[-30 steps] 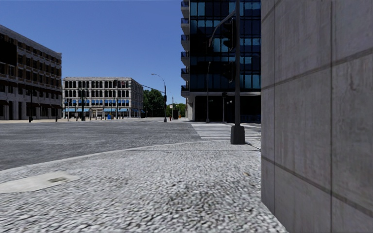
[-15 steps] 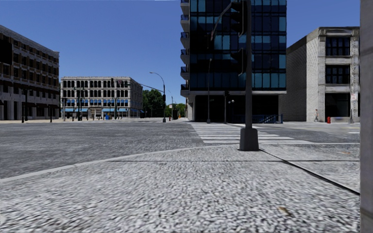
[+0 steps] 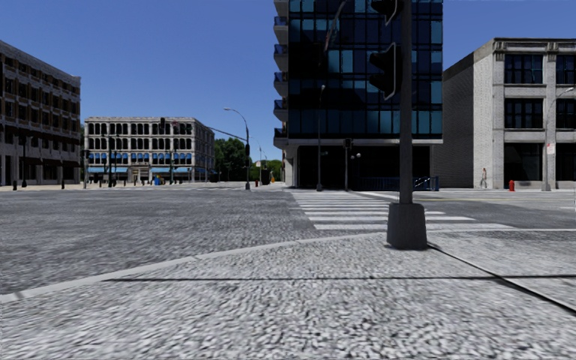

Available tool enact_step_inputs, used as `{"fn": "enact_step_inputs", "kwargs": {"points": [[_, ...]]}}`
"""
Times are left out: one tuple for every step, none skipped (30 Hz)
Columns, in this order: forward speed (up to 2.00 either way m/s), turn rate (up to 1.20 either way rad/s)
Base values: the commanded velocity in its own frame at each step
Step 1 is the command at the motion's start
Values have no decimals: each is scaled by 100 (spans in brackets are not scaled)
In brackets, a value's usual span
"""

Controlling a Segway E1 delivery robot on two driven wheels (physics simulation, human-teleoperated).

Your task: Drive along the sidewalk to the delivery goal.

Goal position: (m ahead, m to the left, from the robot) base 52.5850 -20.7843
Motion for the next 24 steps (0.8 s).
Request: {"fn": "enact_step_inputs", "kwargs": {"points": [[200, -31], [200, -31], [200, -31], [200, -31], [200, -31], [200, -31], [200, -31], [200, -31], [200, -31], [200, -31], [200, -31], [200, -31], [200, -31], [200, -31], [200, -31], [200, -31], [200, -31], [200, -31], [200, -31], [200, -31], [200, -31], [200, -31], [200, -31], [200, -31]]}}
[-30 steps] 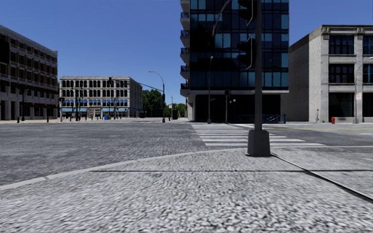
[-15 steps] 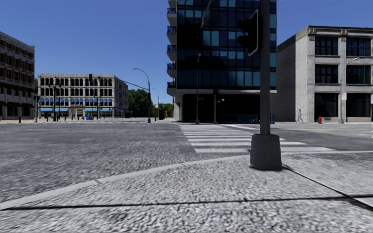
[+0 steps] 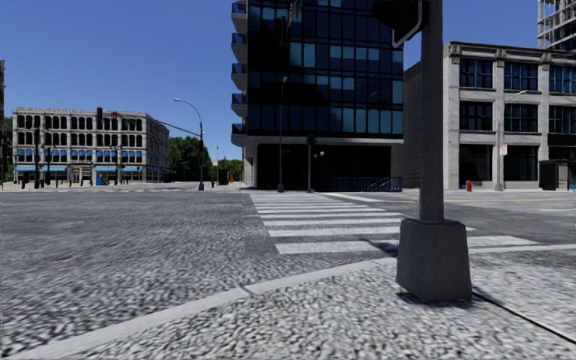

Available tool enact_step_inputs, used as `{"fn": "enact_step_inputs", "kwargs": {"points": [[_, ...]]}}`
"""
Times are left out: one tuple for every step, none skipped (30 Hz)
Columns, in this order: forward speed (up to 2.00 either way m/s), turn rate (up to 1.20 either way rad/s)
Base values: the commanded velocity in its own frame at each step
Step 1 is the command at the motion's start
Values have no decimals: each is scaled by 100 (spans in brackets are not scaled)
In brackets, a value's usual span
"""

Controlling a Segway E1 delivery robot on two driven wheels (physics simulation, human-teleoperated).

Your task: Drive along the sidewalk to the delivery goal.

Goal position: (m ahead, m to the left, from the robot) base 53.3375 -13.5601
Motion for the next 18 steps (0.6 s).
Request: {"fn": "enact_step_inputs", "kwargs": {"points": [[200, -31], [200, -31], [200, -31], [200, -31], [200, -31], [200, -31], [200, -31], [200, -31], [200, -31], [200, -31], [200, -31], [200, -31], [200, -31], [200, -31], [200, -31], [200, -31], [200, -31], [200, -31]]}}
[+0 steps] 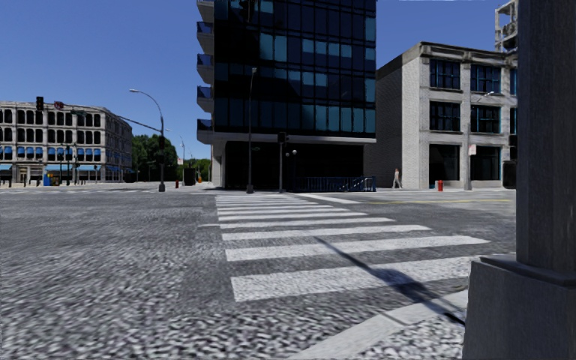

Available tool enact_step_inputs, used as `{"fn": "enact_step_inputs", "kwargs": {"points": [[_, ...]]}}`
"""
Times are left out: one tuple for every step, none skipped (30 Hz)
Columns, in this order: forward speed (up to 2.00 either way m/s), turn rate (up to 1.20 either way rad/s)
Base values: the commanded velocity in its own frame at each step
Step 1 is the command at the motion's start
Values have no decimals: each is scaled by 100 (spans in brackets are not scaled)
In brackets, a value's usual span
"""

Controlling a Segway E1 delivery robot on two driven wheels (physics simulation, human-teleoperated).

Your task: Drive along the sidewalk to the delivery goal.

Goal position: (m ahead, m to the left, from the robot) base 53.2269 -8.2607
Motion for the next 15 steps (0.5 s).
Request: {"fn": "enact_step_inputs", "kwargs": {"points": [[200, -31], [200, -31], [200, -30], [200, -30], [155, 0], [155, 0], [154, 0], [154, 0], [154, 0], [154, 0], [154, 0], [154, 0], [154, 0], [154, 0], [154, 0]]}}
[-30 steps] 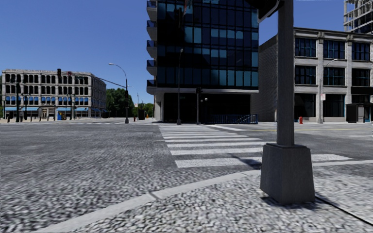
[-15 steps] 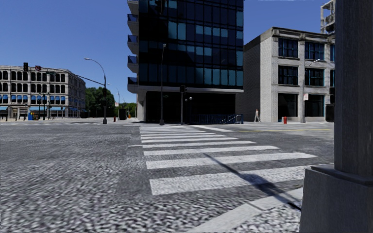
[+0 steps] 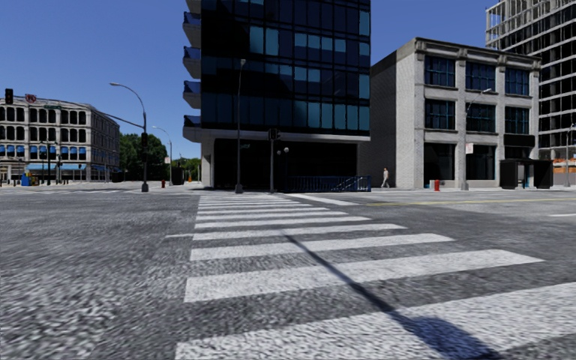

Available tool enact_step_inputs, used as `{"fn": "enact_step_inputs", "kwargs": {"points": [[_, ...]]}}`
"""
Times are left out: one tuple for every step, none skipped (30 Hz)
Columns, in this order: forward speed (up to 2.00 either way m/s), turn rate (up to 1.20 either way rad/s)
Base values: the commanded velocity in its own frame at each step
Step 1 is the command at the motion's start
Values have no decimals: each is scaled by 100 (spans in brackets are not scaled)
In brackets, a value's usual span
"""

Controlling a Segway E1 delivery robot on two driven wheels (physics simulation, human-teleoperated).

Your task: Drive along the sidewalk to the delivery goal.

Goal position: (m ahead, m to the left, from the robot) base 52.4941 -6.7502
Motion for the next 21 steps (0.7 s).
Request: {"fn": "enact_step_inputs", "kwargs": {"points": [[154, 0], [154, 0], [154, 0], [154, 0], [154, 0], [154, 0], [154, 0], [154, 0], [154, 0], [154, 0], [154, 0], [154, 0], [154, 0], [154, 0], [153, 0], [152, 0], [152, 0], [151, 2], [151, 2], [151, 8], [151, 12]]}}
